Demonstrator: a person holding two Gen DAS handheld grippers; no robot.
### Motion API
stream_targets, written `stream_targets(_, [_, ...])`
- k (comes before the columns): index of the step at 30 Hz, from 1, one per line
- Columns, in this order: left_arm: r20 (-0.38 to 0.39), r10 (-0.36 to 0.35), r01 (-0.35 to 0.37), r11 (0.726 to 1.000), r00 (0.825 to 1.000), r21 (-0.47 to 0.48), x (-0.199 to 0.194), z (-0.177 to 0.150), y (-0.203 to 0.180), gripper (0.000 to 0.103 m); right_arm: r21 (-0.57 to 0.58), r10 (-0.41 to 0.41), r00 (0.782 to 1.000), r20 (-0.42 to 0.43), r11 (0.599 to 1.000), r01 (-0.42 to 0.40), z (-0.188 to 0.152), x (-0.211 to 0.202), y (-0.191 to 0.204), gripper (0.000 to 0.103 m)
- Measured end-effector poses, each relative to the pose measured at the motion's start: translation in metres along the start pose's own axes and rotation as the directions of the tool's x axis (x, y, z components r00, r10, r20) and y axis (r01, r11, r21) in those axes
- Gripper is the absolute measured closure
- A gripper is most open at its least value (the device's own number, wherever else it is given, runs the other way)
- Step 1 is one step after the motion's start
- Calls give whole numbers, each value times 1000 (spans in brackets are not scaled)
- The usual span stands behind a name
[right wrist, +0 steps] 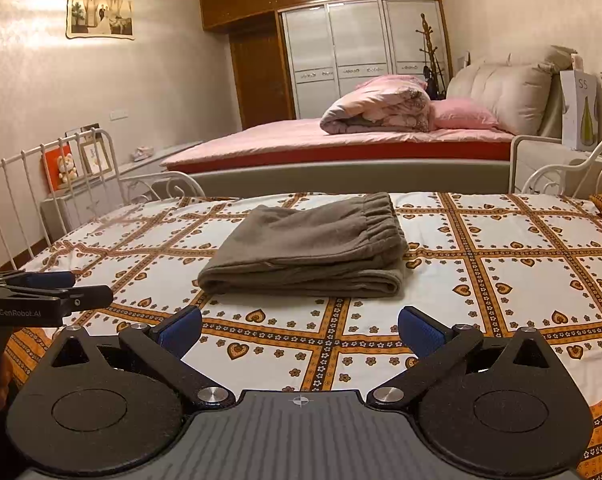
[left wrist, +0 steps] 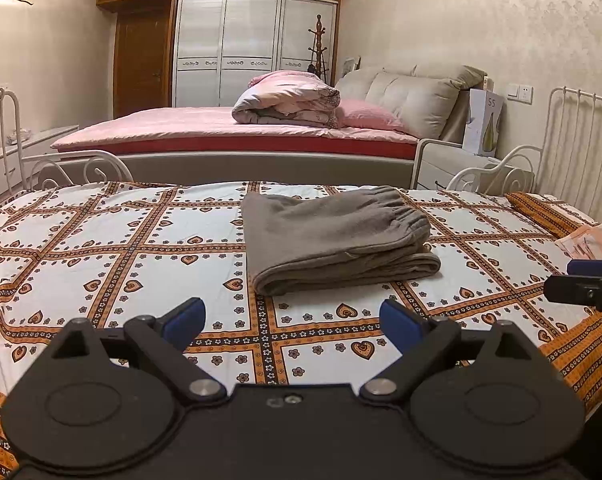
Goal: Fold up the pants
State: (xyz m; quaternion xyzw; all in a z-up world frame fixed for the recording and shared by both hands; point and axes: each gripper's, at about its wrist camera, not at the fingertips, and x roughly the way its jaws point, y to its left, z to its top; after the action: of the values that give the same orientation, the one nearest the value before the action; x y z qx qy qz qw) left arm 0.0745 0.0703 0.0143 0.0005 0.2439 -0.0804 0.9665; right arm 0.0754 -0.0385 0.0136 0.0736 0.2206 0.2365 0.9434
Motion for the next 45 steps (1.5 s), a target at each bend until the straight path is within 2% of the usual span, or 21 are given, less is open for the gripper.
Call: stream_targets(45, [-6,1,-1,1000,1000,7,2,-2,3,16,-8,1,1000,-6,1000,-1,-2,1,-4,0])
